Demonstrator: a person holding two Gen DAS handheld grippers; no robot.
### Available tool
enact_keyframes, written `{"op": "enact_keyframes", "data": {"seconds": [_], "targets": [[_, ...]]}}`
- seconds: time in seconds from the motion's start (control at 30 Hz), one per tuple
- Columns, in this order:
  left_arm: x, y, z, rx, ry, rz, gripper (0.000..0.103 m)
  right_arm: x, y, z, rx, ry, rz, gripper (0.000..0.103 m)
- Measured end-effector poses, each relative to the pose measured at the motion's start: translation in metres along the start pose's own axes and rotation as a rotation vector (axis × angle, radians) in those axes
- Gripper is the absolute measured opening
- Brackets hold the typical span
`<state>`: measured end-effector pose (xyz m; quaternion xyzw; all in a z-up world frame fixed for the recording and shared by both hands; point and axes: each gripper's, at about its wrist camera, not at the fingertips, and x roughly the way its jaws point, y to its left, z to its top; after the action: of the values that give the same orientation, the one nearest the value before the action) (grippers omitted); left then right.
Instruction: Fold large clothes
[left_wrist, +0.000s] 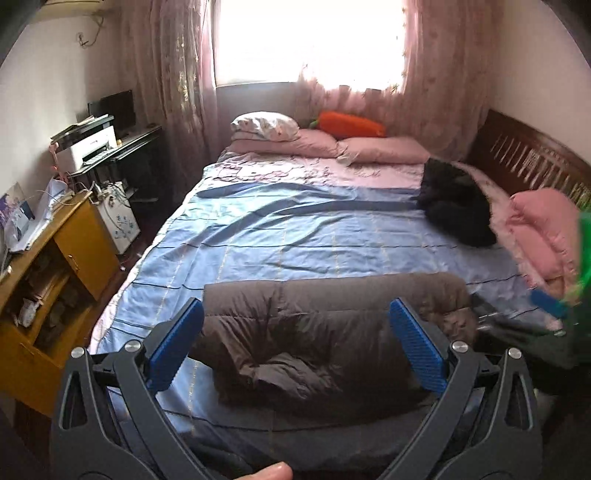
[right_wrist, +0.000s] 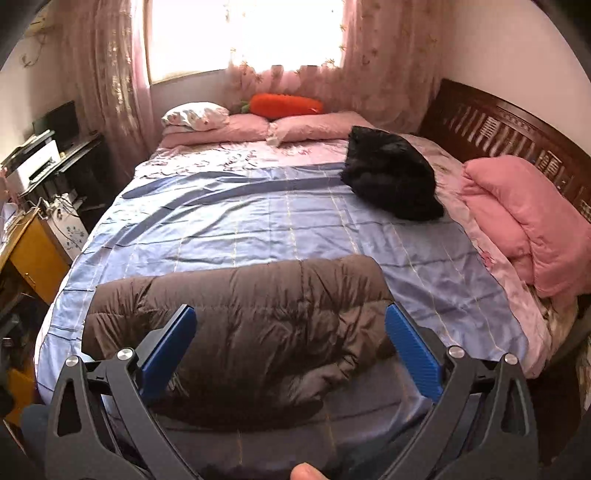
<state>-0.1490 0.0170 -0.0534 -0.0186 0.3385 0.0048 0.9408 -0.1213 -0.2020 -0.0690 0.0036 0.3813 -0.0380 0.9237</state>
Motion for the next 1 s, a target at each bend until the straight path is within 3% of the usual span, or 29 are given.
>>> {"op": "enact_keyframes", "data": {"seconds": [0.1, 0.4, 1.0], "targets": [[-0.016, -0.006, -0.001, -0.007, -0.001, -0.037, 0.101, -0.005, 0.001, -0.006, -0.017, 0.019, 0.006, 0.102], [-0.035, -0.027, -0.008, 0.021, 0.001, -0.057, 0.101, -0.028, 0.006, -0.017, -0.046, -0.005, -0.020, 0.102], [-0.036, -0.032, -0.009, 0.018, 0.003, -0.033, 0.101, -0.028, 0.016, -0.024, -0.060, 0.012, 0.002, 0.102]]}}
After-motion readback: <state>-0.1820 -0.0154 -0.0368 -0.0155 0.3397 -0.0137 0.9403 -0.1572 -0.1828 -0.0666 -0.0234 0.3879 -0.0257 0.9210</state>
